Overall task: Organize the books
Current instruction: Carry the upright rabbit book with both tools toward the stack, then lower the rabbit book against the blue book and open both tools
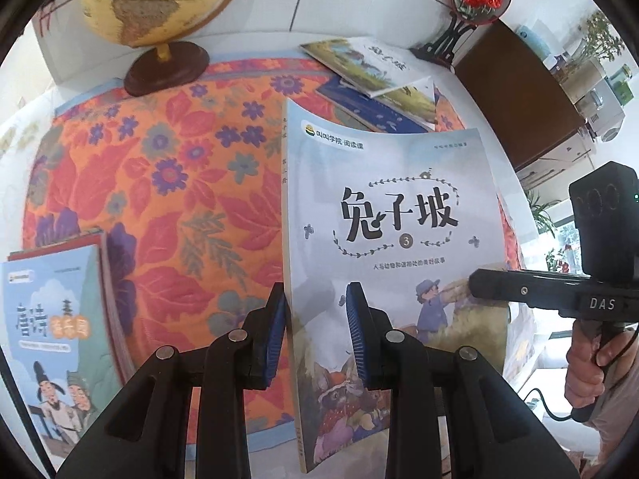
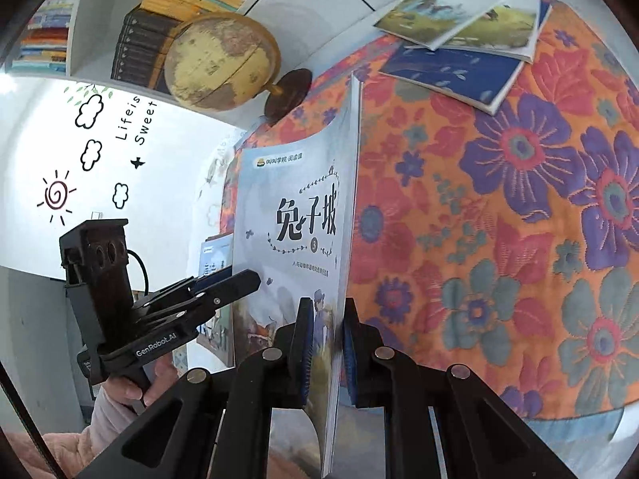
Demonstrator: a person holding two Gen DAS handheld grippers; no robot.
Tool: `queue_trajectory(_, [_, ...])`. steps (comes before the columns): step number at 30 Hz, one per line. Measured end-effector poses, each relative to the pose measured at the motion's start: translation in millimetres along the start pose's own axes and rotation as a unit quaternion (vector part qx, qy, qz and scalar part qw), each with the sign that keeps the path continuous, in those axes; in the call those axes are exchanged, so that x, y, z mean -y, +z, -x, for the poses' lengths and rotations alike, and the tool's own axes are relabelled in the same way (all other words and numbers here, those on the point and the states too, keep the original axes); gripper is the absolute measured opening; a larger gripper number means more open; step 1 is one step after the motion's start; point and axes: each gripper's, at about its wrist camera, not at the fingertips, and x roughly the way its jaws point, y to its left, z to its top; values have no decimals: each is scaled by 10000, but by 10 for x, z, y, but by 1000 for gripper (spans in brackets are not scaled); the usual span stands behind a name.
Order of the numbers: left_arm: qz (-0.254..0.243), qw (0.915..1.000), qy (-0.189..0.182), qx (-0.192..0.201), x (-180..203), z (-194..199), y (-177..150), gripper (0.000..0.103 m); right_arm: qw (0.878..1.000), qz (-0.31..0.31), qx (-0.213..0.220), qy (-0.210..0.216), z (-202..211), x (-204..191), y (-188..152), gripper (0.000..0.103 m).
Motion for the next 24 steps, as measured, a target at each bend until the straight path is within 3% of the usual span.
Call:
queue_trajectory(11, [28, 9990, 176, 414, -308, 428, -70, 28, 9997, -42, -75, 228, -253, -446, 36, 14])
queue_trajectory(24, [280, 9971, 188, 685, -852, 735, -175, 28, 9993, 277, -191, 149, -533, -1024, 66, 14])
